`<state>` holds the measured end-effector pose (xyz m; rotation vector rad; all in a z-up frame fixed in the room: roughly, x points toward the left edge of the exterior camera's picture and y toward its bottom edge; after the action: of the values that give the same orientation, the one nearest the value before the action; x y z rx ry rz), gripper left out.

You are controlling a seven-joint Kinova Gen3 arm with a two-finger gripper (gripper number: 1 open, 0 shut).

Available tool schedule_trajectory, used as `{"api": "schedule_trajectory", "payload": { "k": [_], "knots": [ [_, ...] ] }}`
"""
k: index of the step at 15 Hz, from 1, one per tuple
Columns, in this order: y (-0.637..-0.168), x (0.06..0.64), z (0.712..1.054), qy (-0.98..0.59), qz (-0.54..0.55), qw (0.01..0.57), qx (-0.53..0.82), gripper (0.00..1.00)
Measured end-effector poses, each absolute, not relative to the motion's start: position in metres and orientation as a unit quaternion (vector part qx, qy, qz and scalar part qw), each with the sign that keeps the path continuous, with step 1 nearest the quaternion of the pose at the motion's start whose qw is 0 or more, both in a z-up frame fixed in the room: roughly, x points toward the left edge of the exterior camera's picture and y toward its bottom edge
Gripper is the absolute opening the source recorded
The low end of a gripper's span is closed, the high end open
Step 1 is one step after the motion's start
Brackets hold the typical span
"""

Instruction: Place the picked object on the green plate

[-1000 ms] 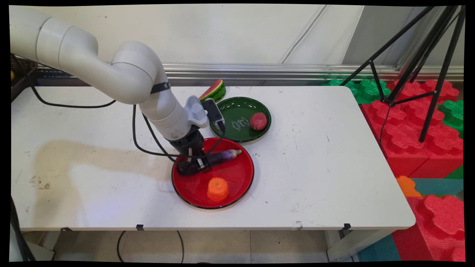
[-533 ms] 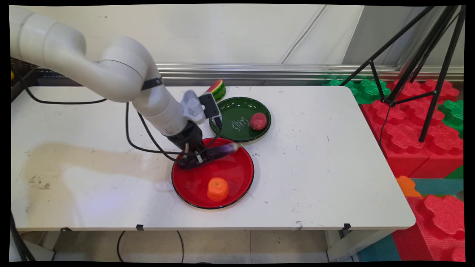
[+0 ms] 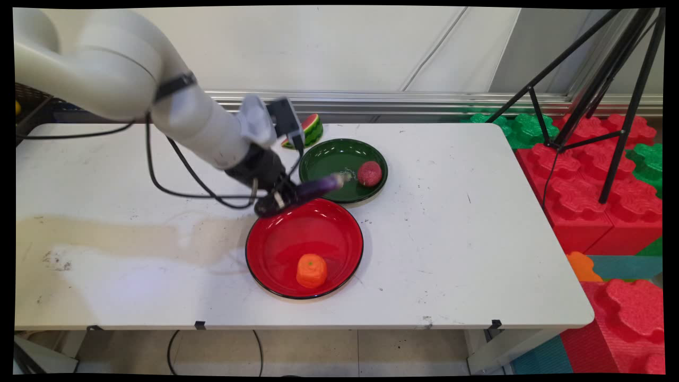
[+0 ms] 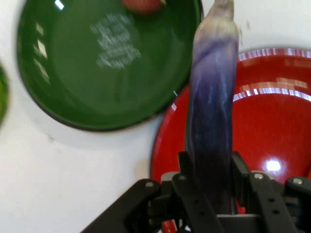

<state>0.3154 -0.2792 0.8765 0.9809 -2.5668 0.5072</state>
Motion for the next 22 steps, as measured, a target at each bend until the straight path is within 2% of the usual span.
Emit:
{"api": "schedule_trajectory", "payload": {
  "k": [6,11,15,22],
  "knots": [
    [-0.290,0.318,0.935,-0.878,0.220,0.222,0.362,0.00],
    [-0.322,0.317,0.961,-0.859,0.244,0.235,0.384,0.00],
    [-0.360,0.312,0.959,-0.850,0.248,0.233,0.402,0.00],
    [-0.416,0.303,0.928,-0.856,0.227,0.215,0.411,0.00]
  ]
}}
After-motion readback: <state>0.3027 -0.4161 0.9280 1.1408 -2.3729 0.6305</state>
